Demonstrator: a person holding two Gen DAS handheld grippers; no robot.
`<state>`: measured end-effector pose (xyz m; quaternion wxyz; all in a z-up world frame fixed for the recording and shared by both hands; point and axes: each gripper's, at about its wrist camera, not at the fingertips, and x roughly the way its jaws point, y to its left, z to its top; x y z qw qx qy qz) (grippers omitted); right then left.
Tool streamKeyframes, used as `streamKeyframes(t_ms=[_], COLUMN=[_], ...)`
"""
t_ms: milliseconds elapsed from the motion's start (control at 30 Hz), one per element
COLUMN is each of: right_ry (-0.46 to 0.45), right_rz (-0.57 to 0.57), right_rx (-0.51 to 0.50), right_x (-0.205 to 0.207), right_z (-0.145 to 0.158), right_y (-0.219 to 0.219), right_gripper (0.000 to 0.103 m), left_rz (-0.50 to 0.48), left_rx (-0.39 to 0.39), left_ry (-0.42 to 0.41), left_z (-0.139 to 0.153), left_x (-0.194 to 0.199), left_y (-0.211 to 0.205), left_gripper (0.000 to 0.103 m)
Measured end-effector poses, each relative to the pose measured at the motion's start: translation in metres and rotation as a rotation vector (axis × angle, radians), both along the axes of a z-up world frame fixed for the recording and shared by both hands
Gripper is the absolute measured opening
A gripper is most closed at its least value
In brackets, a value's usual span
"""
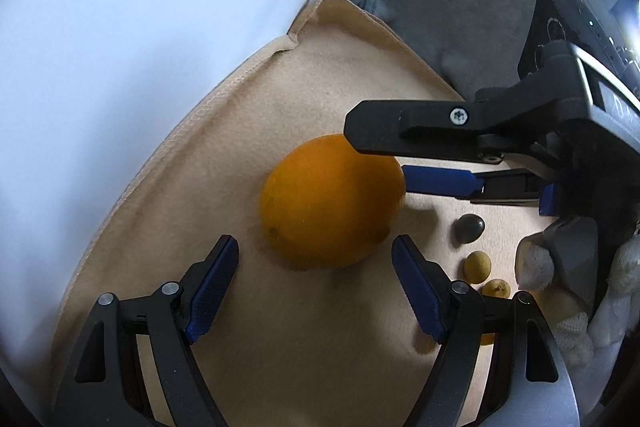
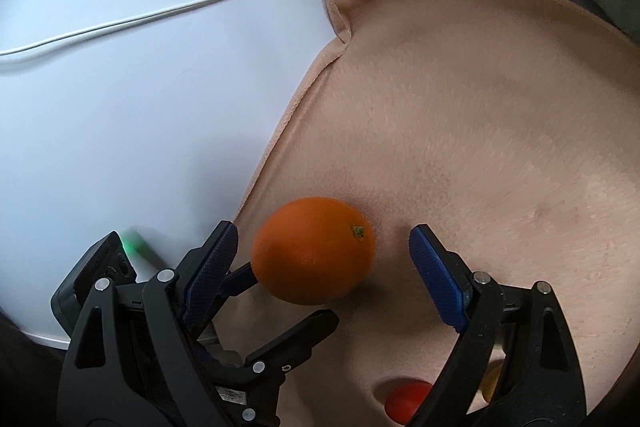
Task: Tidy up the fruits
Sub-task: 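Close the left gripper around the second large orange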
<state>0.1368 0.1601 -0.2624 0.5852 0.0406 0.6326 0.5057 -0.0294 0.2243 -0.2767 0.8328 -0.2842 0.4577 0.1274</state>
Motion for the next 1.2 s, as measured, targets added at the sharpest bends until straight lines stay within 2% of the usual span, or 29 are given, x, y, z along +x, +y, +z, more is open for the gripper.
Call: streamKeyframes(t_ms=[133,200,333,400,500,667,1200], right_ry=[0.025,0.038,0.059,0.068,0.069,0.069,0.008], right_rz=[0.005,0.006,0.006,0.011,0.009,0.001,0.012], right_rx=[0.009,0.013,0.022,0.026,0.030,0.034,0.062], right_x=[-0.002,-0.004,-0.009,-0.012,-0.015,-0.014,-0.019], right_z=[-0.004,-0.006,-0.012,-0.013,-0.013,-0.013,0.003], right_y=[0.001,0.003,0.007,0.005,0.003,0.001,-0.005], right_gripper=[0.090,0.085,0.083,0.077,0.074,0.066,0.065], left_rz=[0.001,-0.002,-0.008,-0.012,-0.029,-0.036,-0.072], left_rx=[-0.007,-0.008,-0.008,-0.007,-0.007,0.011,0.066], left_ry=[-0.005,-0.006,-0.009,-0.013,-0.016,-0.015,-0.032], left_z=[0.000,-0.001,-0.003,-0.004,-0.005,-0.005,0.003], left_x=[0.000,0.003,0.006,0.006,0.009,0.008,0.009], left_y=[0.002,0.003,0.005,0.005,0.003,0.002,-0.005], left_gripper=[0.079,0.079,0.077,0.077,0.063,0.063,0.059])
